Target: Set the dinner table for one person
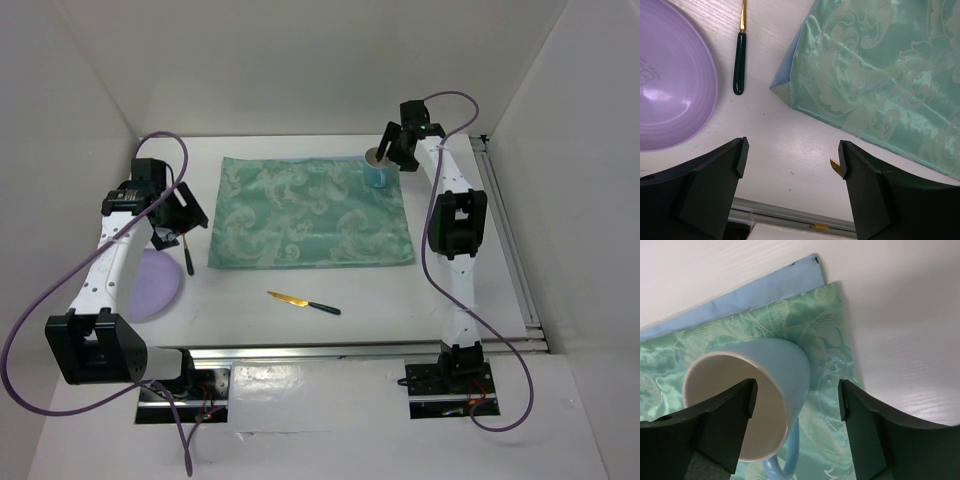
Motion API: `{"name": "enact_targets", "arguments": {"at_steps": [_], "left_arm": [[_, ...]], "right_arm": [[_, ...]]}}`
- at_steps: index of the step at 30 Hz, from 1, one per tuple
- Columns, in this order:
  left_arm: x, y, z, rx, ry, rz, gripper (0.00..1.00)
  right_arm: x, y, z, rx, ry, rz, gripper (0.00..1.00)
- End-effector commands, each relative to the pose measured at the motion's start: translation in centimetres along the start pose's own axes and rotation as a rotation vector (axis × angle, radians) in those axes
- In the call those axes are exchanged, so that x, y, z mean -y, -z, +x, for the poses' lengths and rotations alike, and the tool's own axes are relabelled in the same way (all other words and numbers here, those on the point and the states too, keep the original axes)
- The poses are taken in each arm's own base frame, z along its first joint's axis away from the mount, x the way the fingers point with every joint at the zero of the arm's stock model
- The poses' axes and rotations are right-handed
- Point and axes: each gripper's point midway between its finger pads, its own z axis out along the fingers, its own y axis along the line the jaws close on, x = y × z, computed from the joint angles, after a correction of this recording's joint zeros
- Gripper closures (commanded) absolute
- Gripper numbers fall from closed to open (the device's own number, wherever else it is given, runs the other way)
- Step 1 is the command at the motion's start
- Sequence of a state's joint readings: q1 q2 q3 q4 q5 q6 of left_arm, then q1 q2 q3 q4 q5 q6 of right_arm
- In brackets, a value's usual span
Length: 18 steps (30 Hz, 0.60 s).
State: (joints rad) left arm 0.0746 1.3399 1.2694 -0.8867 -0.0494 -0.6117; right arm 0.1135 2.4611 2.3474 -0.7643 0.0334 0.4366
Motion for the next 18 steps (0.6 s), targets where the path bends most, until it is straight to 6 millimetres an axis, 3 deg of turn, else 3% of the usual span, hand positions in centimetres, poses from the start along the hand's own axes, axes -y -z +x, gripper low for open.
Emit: {"name": "enact_targets", "arguments": {"at_steps": [1, 4, 6, 9, 12, 15, 18], "left_arm": [[-0.4, 0.5, 0.0, 0.013, 0.053, -0.003, 0.09], [-2.4, 0.5, -0.7, 0.037, 0.093, -0.077, 0.09], [-6.0, -0.5, -0.6, 0.028, 0.167, -0.189, 0.09], [-10.9, -1.1, -0.2, 0.008, 0.285, -0.319, 0.09], [-14.6, -1.2, 1.1, -0.024, 0.426, -0.368, 0.09], [-17.1, -1.7, 2.5, -0.027, 0.565, -0.372, 0.09], [-17.9, -2.3, 3.9, -0.040, 0.666, -0.336, 0.09]], "right_arm": [[-3.8, 5.1, -4.7, 0.139, 0.004, -0.116, 0.20], [-5.3, 8.6, -6.4, 0.182, 0.008, -0.181, 0.11], [-7.4, 12.2, -7.4, 0.224, 0.023, -0.270, 0.06], [-8.6, 16.2, -7.6, 0.280, 0.060, -0.291, 0.02], [-8.4, 18.4, -6.5, 0.284, 0.077, -0.299, 0.01], [-8.3, 19.7, -4.9, 0.264, 0.086, -0.311, 0.01], [-7.9, 20.0, -4.0, 0.245, 0.098, -0.315, 0.01]]}}
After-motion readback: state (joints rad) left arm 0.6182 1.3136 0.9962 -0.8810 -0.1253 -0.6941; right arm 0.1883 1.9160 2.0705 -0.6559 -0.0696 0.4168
